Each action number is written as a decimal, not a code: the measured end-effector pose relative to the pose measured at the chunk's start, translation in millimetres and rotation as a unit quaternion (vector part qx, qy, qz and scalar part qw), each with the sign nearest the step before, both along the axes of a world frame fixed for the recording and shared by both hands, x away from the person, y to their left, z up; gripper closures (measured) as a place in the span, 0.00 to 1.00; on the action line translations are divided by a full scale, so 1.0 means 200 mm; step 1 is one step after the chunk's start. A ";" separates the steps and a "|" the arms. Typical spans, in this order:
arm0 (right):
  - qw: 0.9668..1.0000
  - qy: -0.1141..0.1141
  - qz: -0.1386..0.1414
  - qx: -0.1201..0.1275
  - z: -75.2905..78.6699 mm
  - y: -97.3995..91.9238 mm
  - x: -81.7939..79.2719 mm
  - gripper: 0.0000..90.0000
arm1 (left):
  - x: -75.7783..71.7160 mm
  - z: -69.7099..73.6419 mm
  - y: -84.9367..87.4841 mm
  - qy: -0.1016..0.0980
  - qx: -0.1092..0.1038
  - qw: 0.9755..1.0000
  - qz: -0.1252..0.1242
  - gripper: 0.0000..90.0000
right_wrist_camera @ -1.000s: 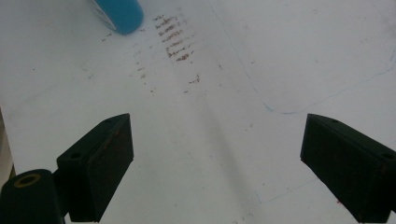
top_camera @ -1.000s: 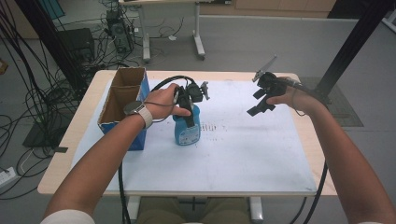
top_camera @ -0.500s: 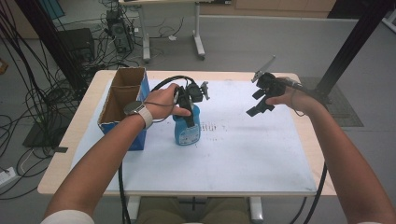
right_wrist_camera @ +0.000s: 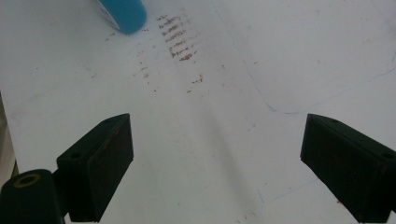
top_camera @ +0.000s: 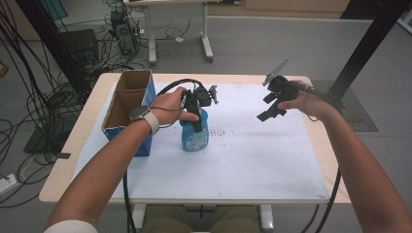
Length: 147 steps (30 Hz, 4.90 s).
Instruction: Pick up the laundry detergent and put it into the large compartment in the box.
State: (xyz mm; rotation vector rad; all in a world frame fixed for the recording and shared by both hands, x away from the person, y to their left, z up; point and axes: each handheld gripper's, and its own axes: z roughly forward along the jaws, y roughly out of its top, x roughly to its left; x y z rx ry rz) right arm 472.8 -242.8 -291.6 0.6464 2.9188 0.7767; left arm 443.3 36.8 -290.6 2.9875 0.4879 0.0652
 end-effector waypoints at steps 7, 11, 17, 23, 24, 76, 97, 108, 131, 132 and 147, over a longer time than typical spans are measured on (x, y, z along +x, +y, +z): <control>1.000 -0.001 0.001 0.000 0.00 0.00 -0.01 0.10 | -0.01 0.02 0.00 -0.005 0.004 1.000 0.005 0.45; 1.000 -0.003 0.001 0.002 0.01 0.00 -0.01 0.10 | -0.01 0.02 0.01 -0.004 0.005 1.000 0.008 0.45; 1.000 -0.003 0.001 0.001 0.01 0.00 -0.02 0.10 | -0.02 0.04 0.01 -0.008 0.008 1.000 0.014 0.45; 1.000 -0.004 0.001 0.001 0.01 0.00 -0.02 0.10 | -0.03 0.10 0.01 -0.025 0.000 0.999 0.030 0.45; 1.000 -0.003 0.001 0.000 0.01 0.00 -0.02 0.10 | -0.03 0.11 0.01 -0.026 -0.002 0.999 0.035 0.45; 1.000 -0.027 0.006 0.001 0.13 0.00 -0.08 0.11 | -0.07 0.67 0.06 -0.076 -0.020 0.967 0.244 0.44; 0.999 -0.035 0.006 0.000 0.15 0.00 -0.08 0.11 | -0.08 0.78 0.11 -0.071 -0.028 0.942 0.327 0.45; 0.999 -0.037 0.016 -0.003 0.17 0.01 -0.09 0.11 | -0.09 0.84 0.18 -0.061 -0.038 0.924 0.375 0.45; 0.998 -0.053 0.025 -0.004 0.20 0.04 -0.10 0.11 | -0.13 0.91 0.28 -0.047 -0.048 0.896 0.440 0.44; 0.998 -0.053 0.025 -0.004 0.20 0.04 -0.10 0.11 | -0.13 0.92 0.29 -0.044 -0.048 0.894 0.443 0.45; 0.998 -0.058 0.024 -0.004 0.21 0.04 -0.11 0.11 | -0.14 0.96 0.32 -0.044 -0.051 0.881 0.468 0.44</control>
